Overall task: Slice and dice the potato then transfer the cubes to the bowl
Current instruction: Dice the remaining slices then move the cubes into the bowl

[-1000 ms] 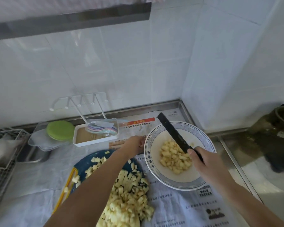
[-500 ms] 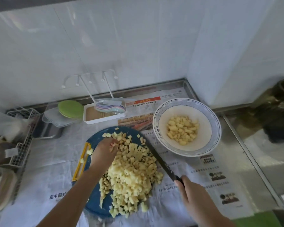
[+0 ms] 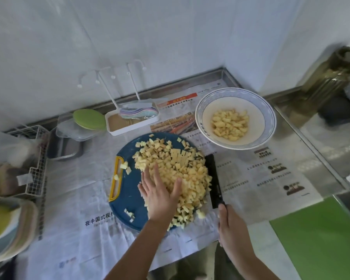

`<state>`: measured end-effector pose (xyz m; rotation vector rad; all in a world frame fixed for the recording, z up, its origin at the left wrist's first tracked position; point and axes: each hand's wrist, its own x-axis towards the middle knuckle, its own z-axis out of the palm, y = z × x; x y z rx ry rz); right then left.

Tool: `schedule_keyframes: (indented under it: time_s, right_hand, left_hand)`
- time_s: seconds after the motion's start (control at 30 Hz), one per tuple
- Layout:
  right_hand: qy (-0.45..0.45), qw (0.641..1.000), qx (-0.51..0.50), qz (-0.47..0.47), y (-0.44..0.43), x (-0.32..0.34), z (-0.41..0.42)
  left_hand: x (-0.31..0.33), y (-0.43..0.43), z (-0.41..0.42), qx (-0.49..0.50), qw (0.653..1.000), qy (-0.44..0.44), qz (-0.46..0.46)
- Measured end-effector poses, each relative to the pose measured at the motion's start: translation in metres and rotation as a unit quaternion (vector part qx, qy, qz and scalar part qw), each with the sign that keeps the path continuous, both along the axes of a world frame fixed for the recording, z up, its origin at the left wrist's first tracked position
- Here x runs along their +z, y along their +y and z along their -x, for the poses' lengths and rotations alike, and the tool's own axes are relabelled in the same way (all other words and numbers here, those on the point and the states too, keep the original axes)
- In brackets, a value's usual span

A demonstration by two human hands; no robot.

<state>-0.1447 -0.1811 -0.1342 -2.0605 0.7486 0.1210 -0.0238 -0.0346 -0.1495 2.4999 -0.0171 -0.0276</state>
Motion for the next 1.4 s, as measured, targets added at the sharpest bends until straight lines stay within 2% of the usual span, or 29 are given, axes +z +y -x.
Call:
schedule_keyframes:
  time_s: [0.07,0.13,0.53,0.6,0.67,0.8,1.0,1.1,1.4]
  right_hand:
    - [-0.004,1.0,-0.014,-0.02,0.009,0.005,0.0]
    - [-0.005,1.0,0.008,0.02,0.014,0.008,-0.001]
    - [0.039,0.998,0.029,0.041,0.012,0.013,0.001]
    - [0.022,1.0,0.008,0.007,0.01,0.011,0.004]
    - [0.003,0.996,-0.036,-0.076,0.01,0.013,0.008]
    - [-0.02,0.968,-0.102,-0.229,0.007,0.014,0.01]
    - [-0.003,0.944,-0.133,-0.301,0.005,0.011,0.006]
    - [-0.004,0.944,-0.131,-0.302,0.006,0.01,0.005]
    - [-0.024,0.975,-0.042,-0.217,0.019,0.015,-0.016]
  left_hand:
    - [0.002,-0.001,0.0,0.009,0.999,-0.013,0.038]
    - [0.001,0.0,0.002,0.005,0.998,-0.037,0.055]
    - [-0.005,-0.015,0.004,-0.018,1.0,-0.023,0.001]
    - [-0.006,-0.015,0.004,-0.019,0.999,-0.029,-0.005]
    - [-0.007,-0.015,0.004,-0.018,0.999,-0.034,-0.004]
    - [-0.008,-0.014,0.003,-0.014,0.999,-0.03,0.005]
    - [-0.009,-0.016,0.002,-0.004,0.999,-0.036,0.004]
    - [-0.009,-0.017,0.002,-0.004,0.999,-0.039,0.006]
    - [-0.007,-0.02,0.0,0.018,0.997,-0.067,0.02]
